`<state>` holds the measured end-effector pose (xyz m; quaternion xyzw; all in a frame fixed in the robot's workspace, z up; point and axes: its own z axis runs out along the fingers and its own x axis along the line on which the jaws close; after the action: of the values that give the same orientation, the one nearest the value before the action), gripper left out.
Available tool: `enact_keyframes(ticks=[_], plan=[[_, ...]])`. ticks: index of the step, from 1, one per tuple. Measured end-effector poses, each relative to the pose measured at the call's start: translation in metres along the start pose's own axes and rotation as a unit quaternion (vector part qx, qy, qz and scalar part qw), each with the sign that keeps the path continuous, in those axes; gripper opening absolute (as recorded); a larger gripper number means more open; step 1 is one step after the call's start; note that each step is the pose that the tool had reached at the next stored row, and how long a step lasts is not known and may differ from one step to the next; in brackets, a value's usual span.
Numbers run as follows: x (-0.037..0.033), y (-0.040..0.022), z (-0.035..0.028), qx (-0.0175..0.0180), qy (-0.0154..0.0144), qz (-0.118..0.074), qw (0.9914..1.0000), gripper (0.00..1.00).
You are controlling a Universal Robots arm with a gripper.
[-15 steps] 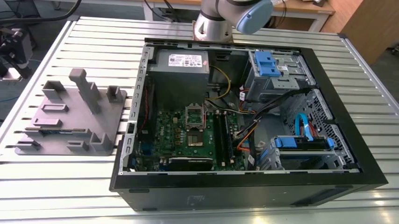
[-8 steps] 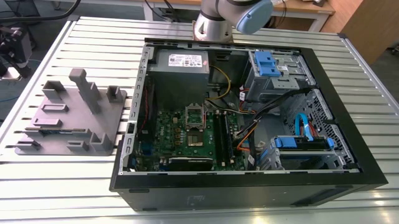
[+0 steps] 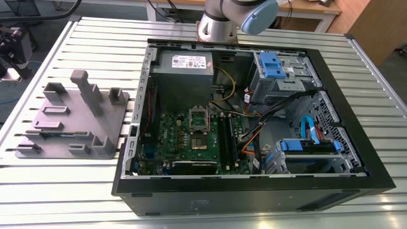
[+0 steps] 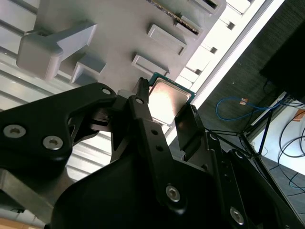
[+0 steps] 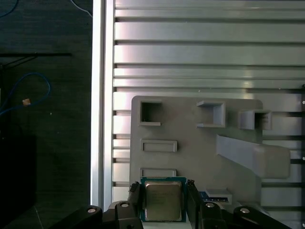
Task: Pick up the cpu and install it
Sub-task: 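Pick up the cpu and move it towards the insertion slot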
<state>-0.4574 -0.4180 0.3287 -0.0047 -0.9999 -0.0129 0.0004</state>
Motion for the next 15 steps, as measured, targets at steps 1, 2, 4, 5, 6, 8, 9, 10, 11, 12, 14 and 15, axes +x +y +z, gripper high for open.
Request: enact_keyframes(ticks=[1, 2, 4, 5, 6, 8, 9, 10, 11, 12, 14, 15], plan=[[0.0, 0.0, -0.0002, 0.0, 0.0, 0.0, 1.0, 0.47], [0.0, 0.0, -0.0006, 0.0, 0.0, 0.0, 1.0, 0.47], [0.0, 0.0, -0.0012, 0.0, 0.0, 0.0, 1.0, 0.47], [0.0, 0.0001, -0.0015, 0.0, 0.0, 0.0, 1.0, 0.47], [0.0, 0.0, -0.0019, 0.0, 0.0, 0.0, 1.0, 0.47], [0.0, 0.0001, -0.0027, 0.0, 0.0, 0.0, 1.0, 0.47], [0.0, 0.0001, -0.003, 0.0, 0.0, 0.0, 1.0, 0.47], [0.0, 0.0001, -0.0033, 0.0, 0.0, 0.0, 1.0, 0.47], [0.0, 0.0001, -0.0036, 0.0, 0.0, 0.0, 1.0, 0.47], [0.0, 0.0001, -0.0039, 0.0, 0.0, 0.0, 1.0, 0.47], [0.0, 0.0001, -0.0046, 0.0, 0.0, 0.0, 1.0, 0.47], [0.0, 0.0001, -0.0049, 0.0, 0.0, 0.0, 1.0, 0.47]])
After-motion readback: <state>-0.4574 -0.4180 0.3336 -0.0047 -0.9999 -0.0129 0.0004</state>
